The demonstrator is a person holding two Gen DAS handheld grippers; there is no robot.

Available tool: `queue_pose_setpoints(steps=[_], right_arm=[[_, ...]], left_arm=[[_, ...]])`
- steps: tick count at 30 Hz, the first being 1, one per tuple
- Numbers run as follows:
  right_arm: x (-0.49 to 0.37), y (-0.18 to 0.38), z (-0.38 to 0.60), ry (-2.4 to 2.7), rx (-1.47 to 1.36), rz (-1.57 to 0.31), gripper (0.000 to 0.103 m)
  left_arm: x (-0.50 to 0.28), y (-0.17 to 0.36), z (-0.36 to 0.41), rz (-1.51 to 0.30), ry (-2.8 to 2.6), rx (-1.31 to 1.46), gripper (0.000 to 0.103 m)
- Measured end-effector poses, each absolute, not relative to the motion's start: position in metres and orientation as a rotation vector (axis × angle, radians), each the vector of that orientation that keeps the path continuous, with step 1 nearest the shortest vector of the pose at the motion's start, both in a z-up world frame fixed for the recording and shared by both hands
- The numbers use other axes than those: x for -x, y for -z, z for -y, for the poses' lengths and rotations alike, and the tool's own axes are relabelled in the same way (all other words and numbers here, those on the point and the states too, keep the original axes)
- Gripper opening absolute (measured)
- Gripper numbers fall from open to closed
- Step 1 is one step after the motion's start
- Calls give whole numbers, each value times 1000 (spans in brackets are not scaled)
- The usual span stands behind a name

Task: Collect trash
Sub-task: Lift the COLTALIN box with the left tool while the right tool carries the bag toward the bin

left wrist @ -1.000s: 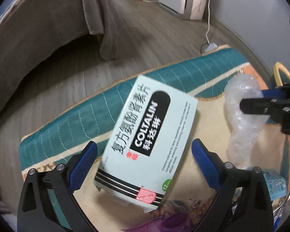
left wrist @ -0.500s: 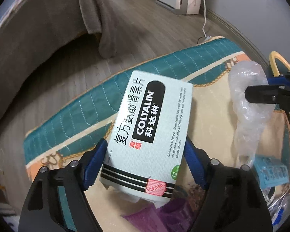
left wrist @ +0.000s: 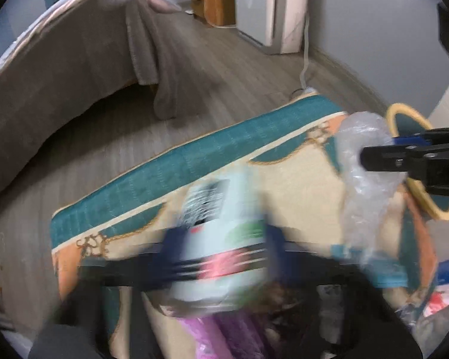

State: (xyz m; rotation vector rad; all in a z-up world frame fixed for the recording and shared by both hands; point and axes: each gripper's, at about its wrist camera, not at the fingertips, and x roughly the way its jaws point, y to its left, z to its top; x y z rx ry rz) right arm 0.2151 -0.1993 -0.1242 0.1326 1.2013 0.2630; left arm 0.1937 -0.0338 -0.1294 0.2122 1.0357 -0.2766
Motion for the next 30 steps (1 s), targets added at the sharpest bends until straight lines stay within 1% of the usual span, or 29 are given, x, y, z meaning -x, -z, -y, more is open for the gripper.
queue_pose_setpoints(steps=[2, 3, 4, 5, 8, 9, 10, 11, 12, 17, 22, 23, 26, 30], right_arm=[[-211, 120, 203, -260, -140, -1195, 33], [-208, 118, 206, -258, -143, -1191, 33], [-206, 117, 207, -257, -143, -1190, 33], [-205, 115, 208, -258, -142, -1189, 33], [-201, 112, 210, -257, -133, -1178, 33], [-200, 112, 210, -256, -133, -1177, 33], [-200, 113, 210, -254, -136, -1181, 33], [-200, 115, 210, -254, -139, -1187, 33], [-201, 117, 210, -255, -142, -1195, 33], [-206, 125, 200, -274, -119, -1211, 33], [-218, 134, 198, -278, -115, -1229, 33], [-220, 135, 198, -277, -119, -1231, 33], [-224, 138, 198, -274, -138, -1238, 33], [-227, 137, 193, -284, -135, -1236, 33]], left_arm=[[-191, 125, 33, -1043, 270, -188, 25], [-190, 125, 35, -1044, 270, -187, 17], [-187, 126, 38, -1050, 268, -215, 14], [-187, 128, 39, -1055, 261, -237, 12], [-183, 134, 41, -1082, 236, -265, 13], [-183, 135, 39, -1077, 223, -258, 19], [-183, 135, 38, -1069, 211, -261, 29], [-184, 135, 36, -1064, 199, -267, 68], [-186, 136, 34, -1060, 196, -269, 92], [-198, 151, 30, -1080, 175, -313, 93], [-209, 175, 25, -1188, 208, -292, 93], [-210, 179, 24, -1205, 229, -283, 92], [-213, 180, 23, -1202, 261, -265, 77], [-216, 175, 26, -1181, 285, -245, 75]])
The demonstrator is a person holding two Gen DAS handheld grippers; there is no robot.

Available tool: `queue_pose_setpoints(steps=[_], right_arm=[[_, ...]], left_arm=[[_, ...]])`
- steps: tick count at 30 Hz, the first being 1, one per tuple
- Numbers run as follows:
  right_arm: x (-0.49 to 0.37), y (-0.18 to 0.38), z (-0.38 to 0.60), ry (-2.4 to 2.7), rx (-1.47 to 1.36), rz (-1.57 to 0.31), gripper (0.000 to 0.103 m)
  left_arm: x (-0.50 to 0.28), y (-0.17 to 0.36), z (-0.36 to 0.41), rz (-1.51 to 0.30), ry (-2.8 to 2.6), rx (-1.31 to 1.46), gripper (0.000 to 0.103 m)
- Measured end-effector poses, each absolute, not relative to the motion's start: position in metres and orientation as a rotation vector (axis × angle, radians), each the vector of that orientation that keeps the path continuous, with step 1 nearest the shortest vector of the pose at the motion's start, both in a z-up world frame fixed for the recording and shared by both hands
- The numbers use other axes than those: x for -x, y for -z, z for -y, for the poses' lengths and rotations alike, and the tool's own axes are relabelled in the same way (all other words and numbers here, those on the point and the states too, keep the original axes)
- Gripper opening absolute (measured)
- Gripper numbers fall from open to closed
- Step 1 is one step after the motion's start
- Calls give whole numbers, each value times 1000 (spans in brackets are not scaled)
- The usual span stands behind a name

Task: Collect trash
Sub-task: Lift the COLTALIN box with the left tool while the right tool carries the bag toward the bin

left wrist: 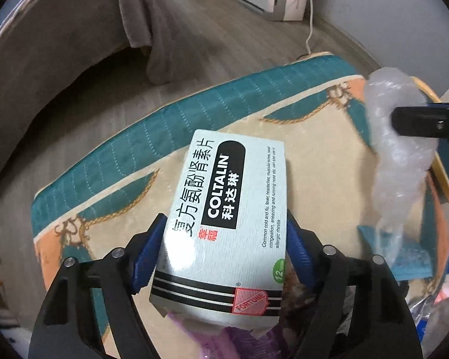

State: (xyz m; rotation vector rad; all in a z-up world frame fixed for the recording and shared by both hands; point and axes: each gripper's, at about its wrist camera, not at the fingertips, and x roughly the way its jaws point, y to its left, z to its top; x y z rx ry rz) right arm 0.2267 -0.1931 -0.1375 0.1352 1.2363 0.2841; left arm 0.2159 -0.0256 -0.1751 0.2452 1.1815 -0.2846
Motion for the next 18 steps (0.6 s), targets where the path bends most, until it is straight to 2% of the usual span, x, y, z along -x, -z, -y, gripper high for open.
queue_pose_setpoints(steps=[8, 18], right_arm=[[-223, 125, 204, -270, -152, -1201, 33], [-200, 106, 237, -231, -149, -1175, 33]], left_arm=[[-208, 138, 35, -1034, 284, -235, 74], [-178, 101, 62, -942, 286, -231, 74]])
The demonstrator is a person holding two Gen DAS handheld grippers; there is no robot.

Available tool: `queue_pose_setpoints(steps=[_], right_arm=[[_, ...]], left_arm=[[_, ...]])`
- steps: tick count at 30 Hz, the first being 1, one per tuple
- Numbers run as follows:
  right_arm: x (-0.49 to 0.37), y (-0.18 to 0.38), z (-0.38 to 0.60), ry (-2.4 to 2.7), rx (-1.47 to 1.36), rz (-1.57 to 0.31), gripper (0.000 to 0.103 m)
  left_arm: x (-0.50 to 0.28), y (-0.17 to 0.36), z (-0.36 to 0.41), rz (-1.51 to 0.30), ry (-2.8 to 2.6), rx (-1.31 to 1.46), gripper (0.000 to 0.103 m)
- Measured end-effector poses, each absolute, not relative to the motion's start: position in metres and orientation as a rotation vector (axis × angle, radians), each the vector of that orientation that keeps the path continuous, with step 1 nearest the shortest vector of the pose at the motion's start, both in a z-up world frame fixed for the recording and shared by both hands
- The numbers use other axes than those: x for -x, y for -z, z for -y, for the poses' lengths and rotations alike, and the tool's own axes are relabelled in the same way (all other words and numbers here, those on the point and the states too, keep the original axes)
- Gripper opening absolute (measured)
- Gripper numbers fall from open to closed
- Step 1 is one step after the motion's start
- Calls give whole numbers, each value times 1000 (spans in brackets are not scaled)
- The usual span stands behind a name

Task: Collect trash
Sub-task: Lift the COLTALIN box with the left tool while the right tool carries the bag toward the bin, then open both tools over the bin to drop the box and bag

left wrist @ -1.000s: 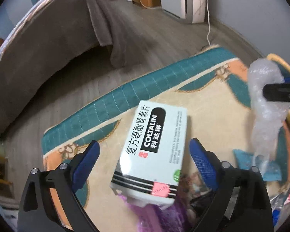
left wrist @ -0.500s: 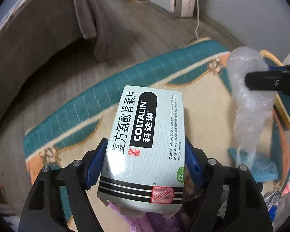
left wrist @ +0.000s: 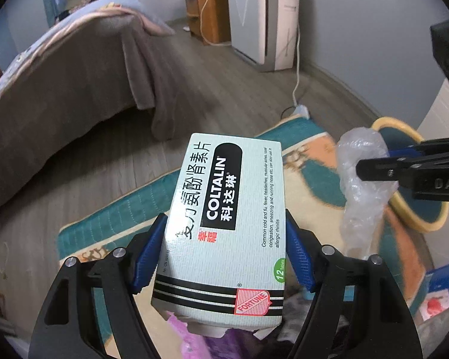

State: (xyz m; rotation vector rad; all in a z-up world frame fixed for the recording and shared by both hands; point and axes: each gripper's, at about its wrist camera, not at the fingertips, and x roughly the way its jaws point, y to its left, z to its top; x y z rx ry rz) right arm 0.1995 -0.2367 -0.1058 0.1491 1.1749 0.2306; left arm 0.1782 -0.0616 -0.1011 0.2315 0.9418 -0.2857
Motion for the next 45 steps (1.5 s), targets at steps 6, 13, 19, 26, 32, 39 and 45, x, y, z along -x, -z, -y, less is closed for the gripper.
queue_pose_setpoints(steps=[6, 13, 19, 26, 32, 39, 45], right_arm=[[-188, 89, 277, -146, -104, -1141, 33], [-170, 70, 335, -100, -171, -1095, 33], [-161, 74, 385, -43, -262, -1093, 33], [-156, 73, 415, 11, -289, -1074, 33], [-152, 85, 434, 85, -241, -1090, 33], [-151, 94, 453, 188, -174, -1107, 33], [-151, 92, 457, 252, -127, -1084, 41]], left_arm=[[-150, 82, 90, -896, 318, -228, 74], [-122, 79, 124, -898, 339, -199, 74], [-105, 86, 161, -908, 366, -223, 75], [-94, 81, 206, -903, 445, -261, 75], [-97, 91, 244, -930, 502, -296, 75], [-109, 103, 283, -924, 535, -385, 75], [-120, 113, 305, -937, 539, -418, 75]])
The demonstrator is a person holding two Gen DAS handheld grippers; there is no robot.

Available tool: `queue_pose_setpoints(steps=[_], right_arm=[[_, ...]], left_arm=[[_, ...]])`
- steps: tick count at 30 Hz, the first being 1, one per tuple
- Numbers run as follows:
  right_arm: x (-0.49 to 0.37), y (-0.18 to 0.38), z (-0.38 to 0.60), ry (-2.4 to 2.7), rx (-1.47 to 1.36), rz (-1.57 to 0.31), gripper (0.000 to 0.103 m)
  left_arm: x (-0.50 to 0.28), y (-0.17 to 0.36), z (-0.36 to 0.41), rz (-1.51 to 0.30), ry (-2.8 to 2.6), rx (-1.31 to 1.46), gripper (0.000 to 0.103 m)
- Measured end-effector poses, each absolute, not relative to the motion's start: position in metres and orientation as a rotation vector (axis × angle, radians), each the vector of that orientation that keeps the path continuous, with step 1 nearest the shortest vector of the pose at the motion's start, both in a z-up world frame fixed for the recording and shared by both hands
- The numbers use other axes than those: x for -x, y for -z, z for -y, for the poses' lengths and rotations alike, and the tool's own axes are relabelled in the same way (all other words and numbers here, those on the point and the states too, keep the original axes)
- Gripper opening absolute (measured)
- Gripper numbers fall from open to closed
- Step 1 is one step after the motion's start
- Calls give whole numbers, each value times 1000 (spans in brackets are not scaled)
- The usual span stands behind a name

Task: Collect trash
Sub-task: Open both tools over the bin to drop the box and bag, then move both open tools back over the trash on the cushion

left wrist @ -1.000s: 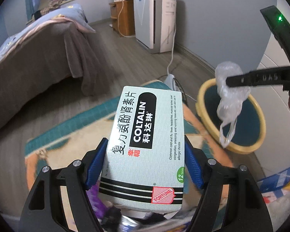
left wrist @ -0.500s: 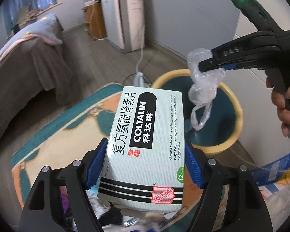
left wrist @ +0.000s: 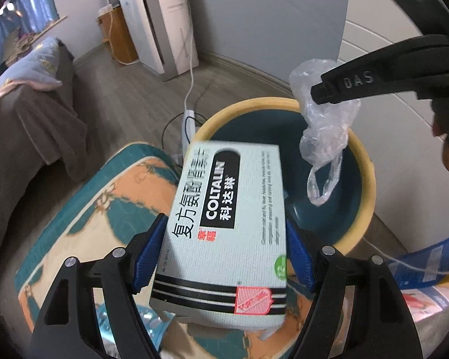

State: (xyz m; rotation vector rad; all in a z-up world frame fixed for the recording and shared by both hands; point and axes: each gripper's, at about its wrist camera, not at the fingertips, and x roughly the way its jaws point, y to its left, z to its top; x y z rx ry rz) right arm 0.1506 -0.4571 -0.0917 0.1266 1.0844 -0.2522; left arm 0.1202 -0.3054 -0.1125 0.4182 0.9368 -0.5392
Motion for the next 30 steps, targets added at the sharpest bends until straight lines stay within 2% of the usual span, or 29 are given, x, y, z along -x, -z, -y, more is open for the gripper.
queue_pose_setpoints(steps=[2, 6, 10, 13, 20, 30], right_arm=[[-151, 91, 459, 259, -124, -1078, 47], [-149, 88, 463, 280, -138, -1056, 62], [-151, 87, 460, 273, -141, -1045, 86], [-152, 84, 456, 251, -157, -1047, 97], [-148, 73, 441, 204, -172, -1036, 97], [-119, 39, 378, 75, -112, -989, 97]], left_arm=[[-124, 113, 312, -928, 533, -436, 75], [-123, 104, 313, -870, 526, -426, 90], [-121, 99, 303, -858, 520, -409, 91], [-120, 98, 292, -863, 497, -399, 92], [-113, 78, 248, -859, 421, -351, 94], [-89, 23, 147, -834, 243, -250, 96]])
